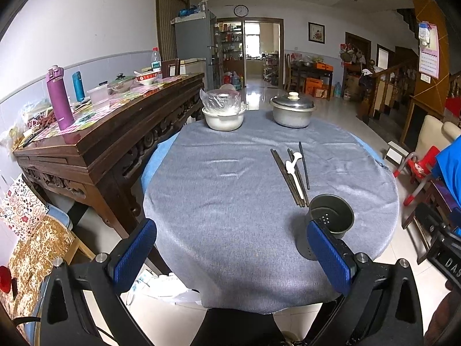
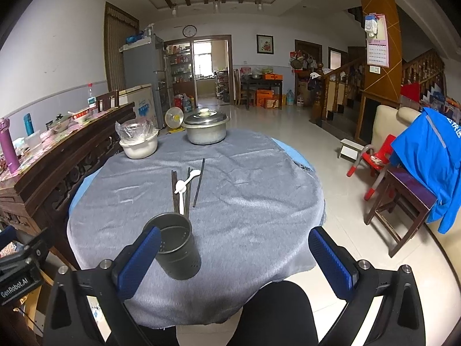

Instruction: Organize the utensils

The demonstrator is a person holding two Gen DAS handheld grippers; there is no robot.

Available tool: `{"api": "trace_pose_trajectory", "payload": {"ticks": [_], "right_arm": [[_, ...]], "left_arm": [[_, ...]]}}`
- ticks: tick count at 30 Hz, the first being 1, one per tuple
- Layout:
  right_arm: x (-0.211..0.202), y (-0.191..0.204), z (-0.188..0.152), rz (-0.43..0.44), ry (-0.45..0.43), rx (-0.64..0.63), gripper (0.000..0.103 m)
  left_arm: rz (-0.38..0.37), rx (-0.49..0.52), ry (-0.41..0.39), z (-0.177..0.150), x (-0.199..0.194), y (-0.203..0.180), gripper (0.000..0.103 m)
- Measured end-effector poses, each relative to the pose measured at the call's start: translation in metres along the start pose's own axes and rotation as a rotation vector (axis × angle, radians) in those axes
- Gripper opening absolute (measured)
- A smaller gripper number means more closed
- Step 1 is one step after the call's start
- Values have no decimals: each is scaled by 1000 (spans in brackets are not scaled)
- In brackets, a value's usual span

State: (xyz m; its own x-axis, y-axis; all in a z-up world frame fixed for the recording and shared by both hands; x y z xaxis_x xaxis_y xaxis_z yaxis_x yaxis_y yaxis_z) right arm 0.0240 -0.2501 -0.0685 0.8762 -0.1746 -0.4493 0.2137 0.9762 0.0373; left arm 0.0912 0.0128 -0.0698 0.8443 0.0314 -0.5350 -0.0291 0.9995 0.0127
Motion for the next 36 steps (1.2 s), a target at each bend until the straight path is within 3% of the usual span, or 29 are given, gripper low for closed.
{"api": "trace_pose_trajectory", "payload": {"ticks": [8,12,15,19,26,28,32,36], "right_arm": [[28,-8,18,43,20,25,103],[69,-12,32,161,106,83,103],[113,-13,42,246,182,131,103],[179,-8,48,318,302,188,102],[309,22,61,422,444,250,78],[348,32,63,424,488,268,70],[415,53,63,398,553,231,56],[467,71,57,370,609,225,45]], "left_arm": [[34,25,41,1,25,5,103],[37,29,73,11,52,12,103],[17,14,78,21,79,14,103],[-5,17,154,33,137,14,103],[-71,-62,304,44,234,4,102],[-101,-75,321,52,258,-3,96],[-139,-91,369,61,300,-14,69],[-172,-105,421,68,339,-24,59]]}}
Point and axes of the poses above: each gripper's, at about its wrist camera, not at the fingertips, and x roughly the way its jaws point, y to its left, z to its top, the point moved 8 cm from there along x, roughly the way its jaws point, and after that the axes turned 6 degrees about -y, right-handed, at the moved point
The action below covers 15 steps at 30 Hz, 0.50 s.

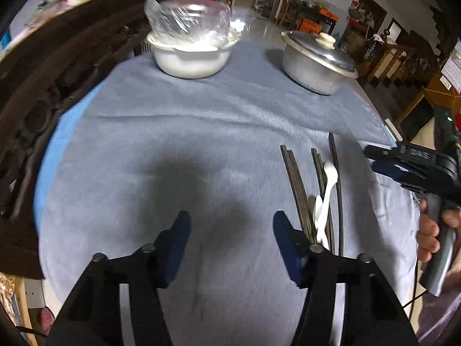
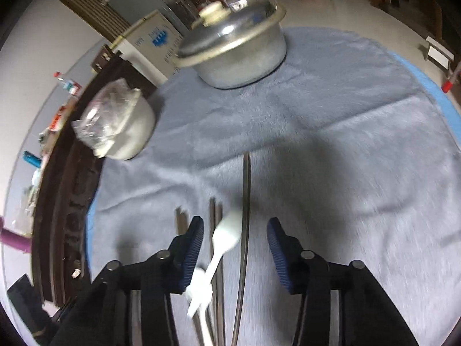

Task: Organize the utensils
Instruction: 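Lower the left tool onto a thin utensil and close it while the right tool grasps another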

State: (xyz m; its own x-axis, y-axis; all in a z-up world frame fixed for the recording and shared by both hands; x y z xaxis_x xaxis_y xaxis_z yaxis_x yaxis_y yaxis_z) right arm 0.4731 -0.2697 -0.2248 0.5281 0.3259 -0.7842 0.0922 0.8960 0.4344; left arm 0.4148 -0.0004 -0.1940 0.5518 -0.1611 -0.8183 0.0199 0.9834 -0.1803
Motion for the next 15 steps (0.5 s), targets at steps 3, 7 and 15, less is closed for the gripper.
{"api": "trace_pose_trajectory", "payload": {"ticks": [3,7,15], "right_arm": [[29,-1,15,-52,11,-8,40],[60,-5,24,-146,33,-50,32],[73,-10,26,-262,-1,-149,8]], "left_arm": [[-18,1,42,14,26,-9,59],[-28,-1,77,29,56,-21,59],[-66,-53,163,47,112,-44,59]]}}
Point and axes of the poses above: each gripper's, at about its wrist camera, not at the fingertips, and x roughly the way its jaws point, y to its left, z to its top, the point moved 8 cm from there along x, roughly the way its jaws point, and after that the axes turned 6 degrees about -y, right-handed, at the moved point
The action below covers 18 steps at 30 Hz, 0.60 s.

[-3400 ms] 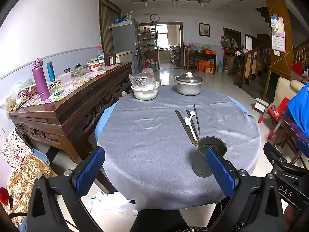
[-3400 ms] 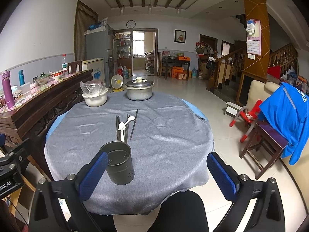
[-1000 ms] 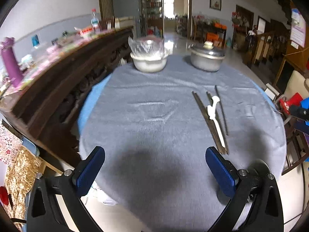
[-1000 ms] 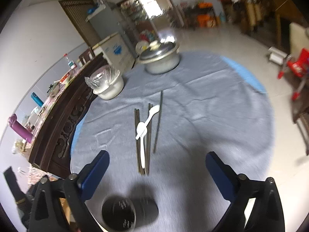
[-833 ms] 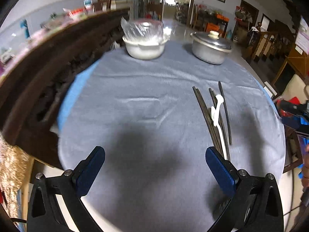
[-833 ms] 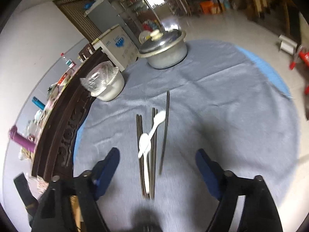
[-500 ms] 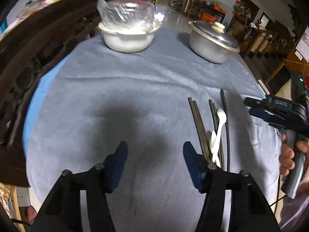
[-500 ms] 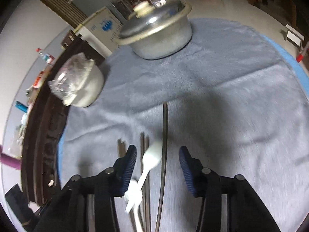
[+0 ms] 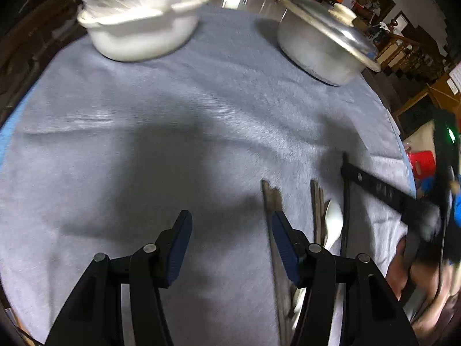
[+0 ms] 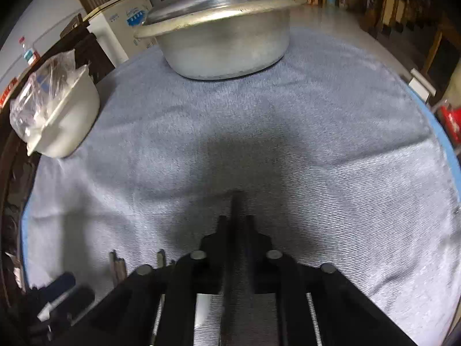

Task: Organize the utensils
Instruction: 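Lower the left tool onto a thin utensil and close it while the right tool grasps another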

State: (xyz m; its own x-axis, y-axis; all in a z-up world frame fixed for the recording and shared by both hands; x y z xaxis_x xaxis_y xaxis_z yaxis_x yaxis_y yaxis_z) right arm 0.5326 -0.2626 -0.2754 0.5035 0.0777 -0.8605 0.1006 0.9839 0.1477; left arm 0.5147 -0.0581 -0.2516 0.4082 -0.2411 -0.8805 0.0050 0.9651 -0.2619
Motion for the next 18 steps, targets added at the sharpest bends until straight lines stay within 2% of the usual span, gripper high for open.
{"api": "trace_pose_trajectory", "payload": {"ticks": [3,6,12,15,18], "right_arm": [[-4,-7,-4,39,-7,19,8],[-10,-16,-10,82,-10,36,7],[-34,-30,-20,172,-42,86,7],[-51,-38,-23,221,-67,124,7],[-67,-41,-29,243,-84,134,7]], "left_arm": [[-21,-43,23,8,13,-5,55],[-7,-22,17,14,18,-16,47],[35,26,-9,21,26,-25,10],[38,31,-28,21,26,-26,6],[55,86,-45,18,24,-26,6]]}}
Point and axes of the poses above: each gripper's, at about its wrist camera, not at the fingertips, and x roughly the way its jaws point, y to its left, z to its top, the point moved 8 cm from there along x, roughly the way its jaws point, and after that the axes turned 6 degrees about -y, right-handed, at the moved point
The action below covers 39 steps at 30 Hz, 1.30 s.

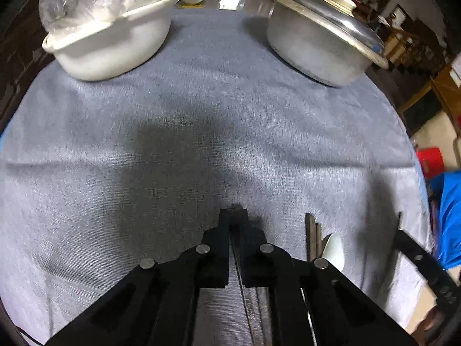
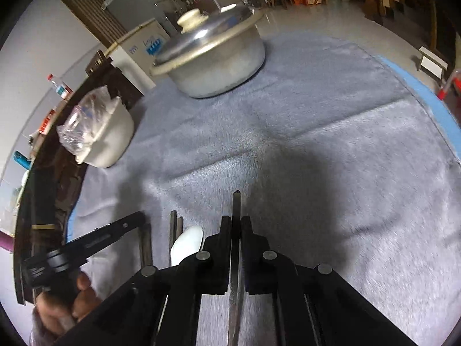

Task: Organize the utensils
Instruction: 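Lower the left tool onto a thin utensil and close it while the right tool grasps another, then lift both held utensils over the dark holder cup and open both tools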

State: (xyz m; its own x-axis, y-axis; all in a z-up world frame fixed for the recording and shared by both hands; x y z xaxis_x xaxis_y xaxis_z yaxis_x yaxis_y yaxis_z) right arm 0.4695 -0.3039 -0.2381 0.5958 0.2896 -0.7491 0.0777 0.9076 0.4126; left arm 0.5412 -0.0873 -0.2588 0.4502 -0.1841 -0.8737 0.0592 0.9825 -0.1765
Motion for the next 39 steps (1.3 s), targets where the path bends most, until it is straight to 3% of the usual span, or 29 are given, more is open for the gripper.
{"api": "trace_pose_trajectory", "payload": {"ticks": [6,10,13,14,15,17,20,26,34,39], "right_arm": [[-21,-2,-10,38,3,1,7],[-18,-1,-14,-16,15,-31,7],[-12,0,-16,-28,22,-33,7],[-12,0,-16,-22,19,-24,7],[-13,0,-16,-13,14,-17,7],[-21,2,-14,2,-10,-7,7],[-38,8,-14,27,-47,-8,7],[-85,17,-22,68,-149,-23,7],[-163,36,-51,91,-354,-56,7],[-215,50,-76,80,-495,-90,7]], "left_arm": [[35,69,16,-12,-12,18,6],[21,66,45,-19,-10,27,7],[9,77,44,-24,-16,20,21],[22,87,36,-24,-16,19,21],[36,97,26,-24,-16,18,21],[92,128,0,-26,-16,16,7],[73,89,-12,-28,-20,18,6],[8,55,-138,-38,-76,12,5],[-49,88,-421,-72,-211,-2,5],[-64,86,-573,-98,-271,-10,5]]}}
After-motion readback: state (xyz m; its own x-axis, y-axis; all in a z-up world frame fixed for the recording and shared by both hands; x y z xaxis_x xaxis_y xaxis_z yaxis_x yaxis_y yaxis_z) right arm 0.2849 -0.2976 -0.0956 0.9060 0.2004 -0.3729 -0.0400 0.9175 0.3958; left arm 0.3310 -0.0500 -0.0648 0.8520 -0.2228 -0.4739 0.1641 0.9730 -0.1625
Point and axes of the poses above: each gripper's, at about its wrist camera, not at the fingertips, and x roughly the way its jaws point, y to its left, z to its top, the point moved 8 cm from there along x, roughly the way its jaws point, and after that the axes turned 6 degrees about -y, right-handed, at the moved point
